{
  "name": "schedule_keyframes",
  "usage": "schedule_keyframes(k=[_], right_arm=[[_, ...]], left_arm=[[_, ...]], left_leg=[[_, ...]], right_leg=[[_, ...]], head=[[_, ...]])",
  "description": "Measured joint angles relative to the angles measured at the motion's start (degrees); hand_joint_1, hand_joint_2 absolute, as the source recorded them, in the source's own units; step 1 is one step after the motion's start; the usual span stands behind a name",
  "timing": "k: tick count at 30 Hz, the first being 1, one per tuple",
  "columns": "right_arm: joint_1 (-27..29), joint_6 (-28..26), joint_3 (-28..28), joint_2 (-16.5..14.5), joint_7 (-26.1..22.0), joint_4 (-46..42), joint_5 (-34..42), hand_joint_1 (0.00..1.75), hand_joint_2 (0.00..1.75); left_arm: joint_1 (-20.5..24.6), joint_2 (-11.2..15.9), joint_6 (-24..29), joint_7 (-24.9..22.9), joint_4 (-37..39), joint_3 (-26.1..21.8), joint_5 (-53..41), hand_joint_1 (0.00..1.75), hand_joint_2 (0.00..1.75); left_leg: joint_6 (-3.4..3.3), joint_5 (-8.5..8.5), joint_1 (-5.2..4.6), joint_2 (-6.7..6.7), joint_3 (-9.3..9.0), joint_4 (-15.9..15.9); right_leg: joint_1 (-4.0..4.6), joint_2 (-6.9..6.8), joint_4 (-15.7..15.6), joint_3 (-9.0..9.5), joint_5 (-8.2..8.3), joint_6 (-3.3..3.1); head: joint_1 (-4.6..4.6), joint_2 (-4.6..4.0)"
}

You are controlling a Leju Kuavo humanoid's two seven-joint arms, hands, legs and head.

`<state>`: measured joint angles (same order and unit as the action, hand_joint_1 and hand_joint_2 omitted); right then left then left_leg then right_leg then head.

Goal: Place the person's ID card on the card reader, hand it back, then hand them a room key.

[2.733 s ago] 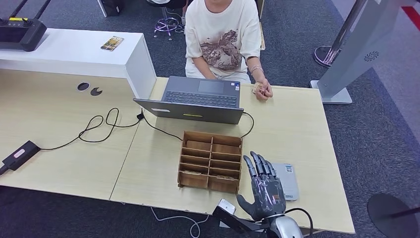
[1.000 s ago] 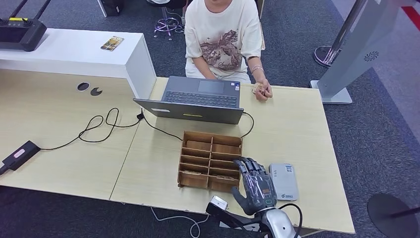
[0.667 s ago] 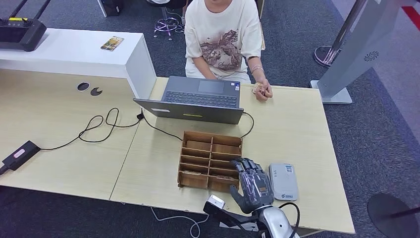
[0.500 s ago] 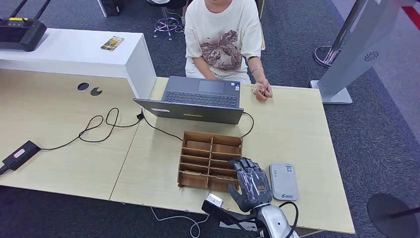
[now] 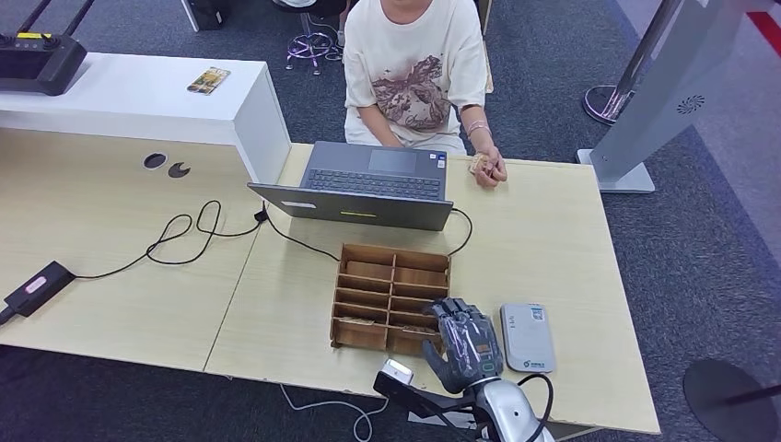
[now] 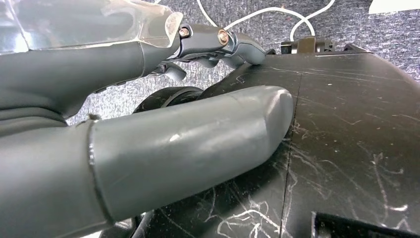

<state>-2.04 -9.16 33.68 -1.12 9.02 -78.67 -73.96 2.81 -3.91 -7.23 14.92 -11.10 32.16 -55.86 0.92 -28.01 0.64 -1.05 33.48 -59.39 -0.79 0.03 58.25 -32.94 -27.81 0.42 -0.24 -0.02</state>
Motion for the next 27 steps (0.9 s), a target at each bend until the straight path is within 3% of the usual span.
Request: schedule_keyframes(k=[6, 19, 27], right_arm=[[0.0, 0.1, 0.0, -0.1, 0.0, 0.2, 0.0, 0.86, 1.75], [0.0, 0.2, 0.0, -0.1, 0.0, 0.3, 0.0, 1.23, 1.75], [0.0, 0.2, 0.0, -0.1, 0.2, 0.3, -0.3, 1.30, 1.75]], left_arm=[[0.0, 0.0, -0.2, 0.2, 0.0, 0.0, 0.0, 0.00, 0.00], [0.1, 0.0, -0.4, 0.3, 0.0, 0.2, 0.0, 0.00, 0.00], [0.1, 0.0, -0.4, 0.4, 0.0, 0.3, 0.0, 0.00, 0.00]], left_leg=[[0.00, 0.00, 0.00, 0.00, 0.00, 0.0], [0.00, 0.00, 0.00, 0.01, 0.00, 0.0], [0.00, 0.00, 0.00, 0.01, 0.00, 0.0]], right_leg=[[0.00, 0.00, 0.0, 0.00, 0.00, 0.00], [0.00, 0.00, 0.0, 0.00, 0.00, 0.00], [0.00, 0.00, 0.0, 0.00, 0.00, 0.00]], head=[[0.00, 0.00], [0.00, 0.00], [0.00, 0.00]])
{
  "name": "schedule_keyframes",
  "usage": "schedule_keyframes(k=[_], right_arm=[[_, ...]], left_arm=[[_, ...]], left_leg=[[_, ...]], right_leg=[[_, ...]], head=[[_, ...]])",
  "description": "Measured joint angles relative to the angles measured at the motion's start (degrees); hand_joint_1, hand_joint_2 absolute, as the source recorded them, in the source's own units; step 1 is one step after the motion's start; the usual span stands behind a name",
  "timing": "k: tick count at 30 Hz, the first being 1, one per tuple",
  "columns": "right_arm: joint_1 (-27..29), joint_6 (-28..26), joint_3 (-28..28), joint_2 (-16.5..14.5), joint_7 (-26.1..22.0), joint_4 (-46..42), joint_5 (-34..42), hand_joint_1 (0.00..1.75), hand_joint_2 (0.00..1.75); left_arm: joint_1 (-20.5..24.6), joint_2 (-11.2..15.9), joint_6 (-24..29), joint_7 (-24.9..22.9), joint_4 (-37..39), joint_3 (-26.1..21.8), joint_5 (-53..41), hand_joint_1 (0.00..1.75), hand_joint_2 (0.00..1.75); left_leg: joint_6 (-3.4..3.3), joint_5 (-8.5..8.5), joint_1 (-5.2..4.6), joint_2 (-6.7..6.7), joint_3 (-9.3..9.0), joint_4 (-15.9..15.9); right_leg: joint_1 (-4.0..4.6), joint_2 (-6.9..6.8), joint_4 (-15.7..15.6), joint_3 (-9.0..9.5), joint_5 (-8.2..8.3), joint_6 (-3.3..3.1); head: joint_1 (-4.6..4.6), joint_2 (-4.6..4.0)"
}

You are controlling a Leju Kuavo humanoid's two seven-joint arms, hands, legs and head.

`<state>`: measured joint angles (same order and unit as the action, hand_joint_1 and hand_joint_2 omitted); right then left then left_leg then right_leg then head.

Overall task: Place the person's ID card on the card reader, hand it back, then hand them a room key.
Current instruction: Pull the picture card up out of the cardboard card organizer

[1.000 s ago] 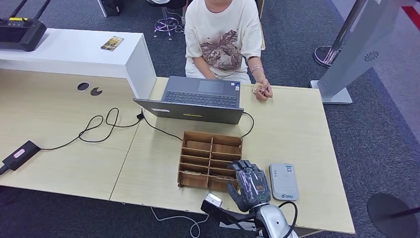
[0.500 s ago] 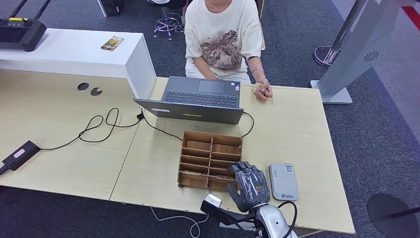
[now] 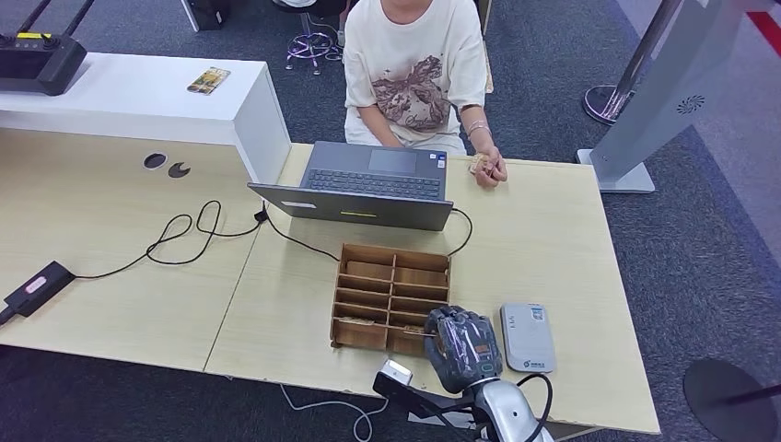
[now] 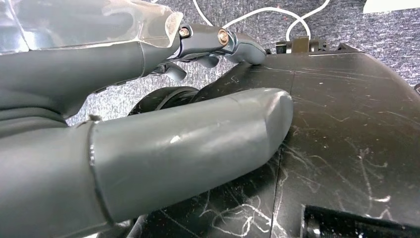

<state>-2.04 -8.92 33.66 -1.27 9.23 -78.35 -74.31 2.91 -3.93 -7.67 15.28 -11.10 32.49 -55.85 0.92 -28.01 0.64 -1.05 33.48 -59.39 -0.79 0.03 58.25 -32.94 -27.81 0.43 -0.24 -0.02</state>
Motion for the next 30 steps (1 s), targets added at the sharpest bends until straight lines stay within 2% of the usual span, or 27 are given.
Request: schedule_keyframes(k=[8, 14, 20, 25, 30], right_arm=[[0.0, 0.0, 0.0, 0.0, 0.3, 0.2, -0.1, 1.32, 1.75], [-0.2, -0.2, 0.0, 0.0, 0.4, 0.2, -0.1, 1.47, 1.75], [-0.2, -0.7, 0.0, 0.0, 0.4, 0.2, 0.0, 1.50, 1.75], [-0.2, -0.8, 0.0, 0.0, 0.4, 0.2, 0.0, 1.71, 1.75], [-0.2, -1.6, -0.2, 0.0, -0.1, 0.0, 1.1, 1.73, 1.75]], left_arm=[[0.1, 0.0, 0.0, 0.1, 0.0, 0.6, 0.0, 0.00, 0.00], [0.1, 0.0, 0.0, 0.3, 0.0, 0.7, 0.0, 0.00, 0.00], [0.1, 0.0, 0.0, 0.5, 0.0, 0.7, 0.0, 0.00, 0.00], [0.1, 0.0, 0.0, 0.5, 0.0, 0.7, 0.0, 0.00, 0.00], [0.1, 0.0, 0.0, 0.5, 0.0, 0.7, 0.0, 0.00, 0.00]], left_leg=[[0.00, 0.00, 0.00, 0.00, 0.00, 0.0], [0.00, 0.00, 0.00, 0.00, 0.00, 0.0], [0.00, 0.00, 0.00, 0.00, 0.00, 0.0], [0.00, 0.00, 0.00, 0.00, 0.00, 0.0], [0.00, 0.00, 0.00, 0.01, -0.01, 0.0]], right_leg=[[0.00, 0.00, 0.0, 0.00, 0.00, 0.00], [0.00, 0.00, 0.0, 0.00, 0.00, 0.00], [0.00, 0.00, 0.0, 0.00, 0.00, 0.00], [0.00, 0.00, 0.0, 0.00, 0.00, 0.00], [0.00, 0.00, 0.0, 0.00, 0.00, 0.00]], head=[[0.00, 0.00], [0.00, 0.00], [0.00, 0.00], [0.00, 0.00], [0.00, 0.00]])
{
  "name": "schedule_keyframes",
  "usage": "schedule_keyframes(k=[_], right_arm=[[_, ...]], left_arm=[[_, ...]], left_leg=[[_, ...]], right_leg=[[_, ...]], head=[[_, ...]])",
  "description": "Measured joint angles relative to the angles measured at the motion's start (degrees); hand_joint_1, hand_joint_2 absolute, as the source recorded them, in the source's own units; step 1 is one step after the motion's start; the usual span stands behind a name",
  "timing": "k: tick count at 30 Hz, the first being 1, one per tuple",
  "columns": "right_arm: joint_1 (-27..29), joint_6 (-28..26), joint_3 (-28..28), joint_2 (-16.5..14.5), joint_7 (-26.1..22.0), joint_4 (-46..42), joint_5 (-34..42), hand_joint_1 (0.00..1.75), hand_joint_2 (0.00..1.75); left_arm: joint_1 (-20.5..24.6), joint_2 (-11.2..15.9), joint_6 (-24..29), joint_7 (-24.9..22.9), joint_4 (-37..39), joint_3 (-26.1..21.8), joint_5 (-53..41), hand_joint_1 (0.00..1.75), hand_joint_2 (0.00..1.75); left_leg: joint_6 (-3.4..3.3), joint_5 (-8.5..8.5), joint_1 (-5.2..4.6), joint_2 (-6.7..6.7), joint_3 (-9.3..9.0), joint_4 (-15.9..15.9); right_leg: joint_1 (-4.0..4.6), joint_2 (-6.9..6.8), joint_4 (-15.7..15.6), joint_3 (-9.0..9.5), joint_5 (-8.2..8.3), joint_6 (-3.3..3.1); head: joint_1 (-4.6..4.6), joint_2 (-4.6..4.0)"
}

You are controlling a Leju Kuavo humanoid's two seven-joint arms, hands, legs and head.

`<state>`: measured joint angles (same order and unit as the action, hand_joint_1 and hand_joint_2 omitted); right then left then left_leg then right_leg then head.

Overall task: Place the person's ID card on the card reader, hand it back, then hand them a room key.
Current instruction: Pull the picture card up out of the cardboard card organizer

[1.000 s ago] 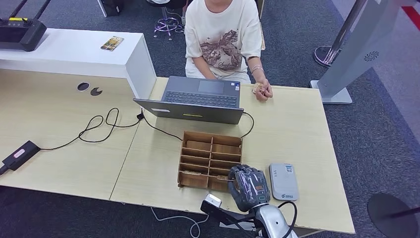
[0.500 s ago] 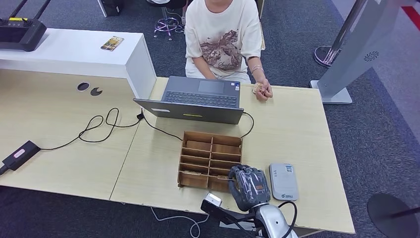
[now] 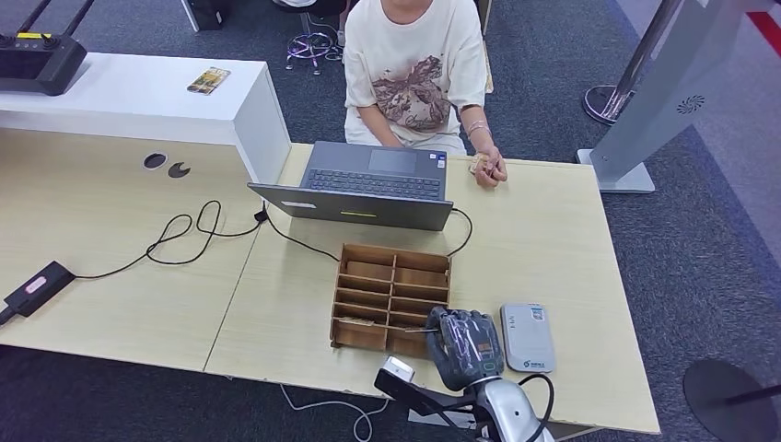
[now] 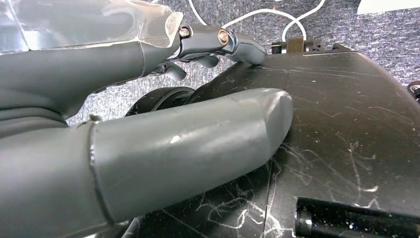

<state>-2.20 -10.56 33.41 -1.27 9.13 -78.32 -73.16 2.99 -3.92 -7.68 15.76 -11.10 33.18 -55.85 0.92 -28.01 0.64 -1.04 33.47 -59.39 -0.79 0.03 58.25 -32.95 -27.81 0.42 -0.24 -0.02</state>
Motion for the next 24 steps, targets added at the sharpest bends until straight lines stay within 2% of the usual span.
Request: schedule_keyframes(k=[24], right_arm=[[3.3, 0.1, -5.6, 0.0, -5.0, -5.8, 10.6, 1.71, 1.75]], left_arm=[[0.1, 0.0, 0.0, 0.1, 0.0, 0.5, 0.0, 0.00, 0.00]], left_leg=[[0.00, 0.00, 0.00, 0.01, -0.01, 0.0]], right_leg=[[0.00, 0.01, 0.0, 0.00, 0.00, 0.00]], head=[[0.01, 0.00]])
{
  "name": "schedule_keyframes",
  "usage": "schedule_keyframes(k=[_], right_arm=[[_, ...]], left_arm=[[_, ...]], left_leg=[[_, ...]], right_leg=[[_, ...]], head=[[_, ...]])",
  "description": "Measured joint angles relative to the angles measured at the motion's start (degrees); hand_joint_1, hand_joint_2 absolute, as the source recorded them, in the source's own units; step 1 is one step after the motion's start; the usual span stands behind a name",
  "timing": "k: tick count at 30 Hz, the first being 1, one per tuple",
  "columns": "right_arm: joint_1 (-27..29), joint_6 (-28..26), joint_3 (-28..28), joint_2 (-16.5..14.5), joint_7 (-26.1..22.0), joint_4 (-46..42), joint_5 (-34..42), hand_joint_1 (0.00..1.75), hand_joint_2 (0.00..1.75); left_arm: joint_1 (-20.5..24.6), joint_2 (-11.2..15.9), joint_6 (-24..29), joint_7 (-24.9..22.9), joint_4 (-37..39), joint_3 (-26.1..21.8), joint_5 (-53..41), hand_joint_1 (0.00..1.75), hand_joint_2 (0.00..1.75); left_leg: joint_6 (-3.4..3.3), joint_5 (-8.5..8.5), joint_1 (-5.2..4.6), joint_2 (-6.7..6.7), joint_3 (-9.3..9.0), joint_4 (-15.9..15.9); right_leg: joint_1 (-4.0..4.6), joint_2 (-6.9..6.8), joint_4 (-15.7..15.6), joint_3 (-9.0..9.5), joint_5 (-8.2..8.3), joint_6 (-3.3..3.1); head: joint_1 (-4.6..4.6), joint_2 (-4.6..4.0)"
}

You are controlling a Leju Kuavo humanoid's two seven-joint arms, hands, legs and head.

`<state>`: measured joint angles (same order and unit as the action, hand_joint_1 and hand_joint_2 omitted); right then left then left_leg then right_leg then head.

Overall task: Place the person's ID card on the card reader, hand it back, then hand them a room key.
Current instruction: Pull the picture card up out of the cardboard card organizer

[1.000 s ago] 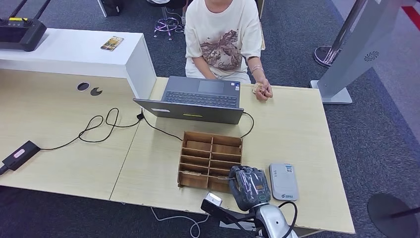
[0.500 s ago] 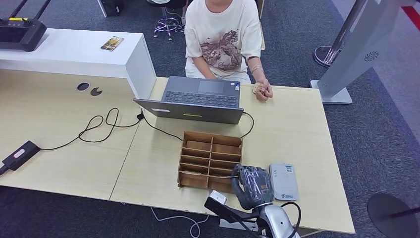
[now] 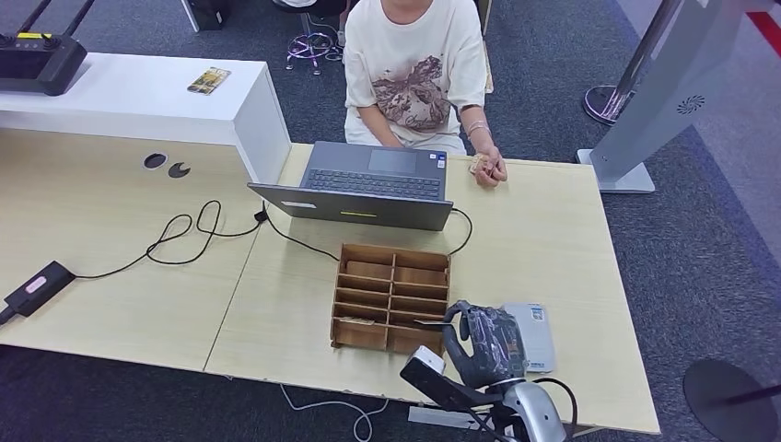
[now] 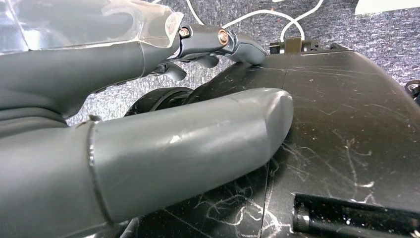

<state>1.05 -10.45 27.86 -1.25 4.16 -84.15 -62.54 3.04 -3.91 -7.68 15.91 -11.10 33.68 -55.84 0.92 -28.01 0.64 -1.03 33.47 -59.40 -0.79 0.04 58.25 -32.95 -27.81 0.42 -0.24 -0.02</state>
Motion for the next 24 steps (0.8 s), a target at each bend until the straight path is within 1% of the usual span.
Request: schedule_keyframes(k=[6, 11, 24], right_arm=[[1.0, 0.8, -1.7, 0.0, -1.7, -1.6, 3.8, 1.70, 1.75], [1.8, 1.5, -2.7, 0.1, -2.7, -2.8, 5.6, 1.75, 1.75], [3.3, 5.5, -4.1, 0.1, -7.6, -5.2, 13.3, 1.75, 1.75]], left_arm=[[0.0, 0.0, 0.1, 0.0, 0.0, 0.0, 0.0, 0.00, 0.00], [0.0, 0.0, 0.2, 0.0, 0.0, 0.0, 0.0, 0.00, 0.00], [-0.1, 0.0, 0.4, 0.0, 0.0, 0.0, 0.0, 0.00, 0.00]], left_leg=[[0.00, 0.00, 0.00, 0.00, 0.00, 0.0], [0.00, 0.00, 0.00, 0.00, 0.00, 0.0], [0.00, 0.00, 0.00, 0.01, 0.00, 0.0]], right_leg=[[0.00, 0.00, 0.0, 0.00, 0.00, 0.00], [0.00, 0.00, 0.0, 0.00, 0.00, 0.00], [0.00, 0.00, 0.0, 0.00, 0.00, 0.00]], head=[[-0.01, 0.00], [-0.01, 0.00], [-0.01, 0.00]])
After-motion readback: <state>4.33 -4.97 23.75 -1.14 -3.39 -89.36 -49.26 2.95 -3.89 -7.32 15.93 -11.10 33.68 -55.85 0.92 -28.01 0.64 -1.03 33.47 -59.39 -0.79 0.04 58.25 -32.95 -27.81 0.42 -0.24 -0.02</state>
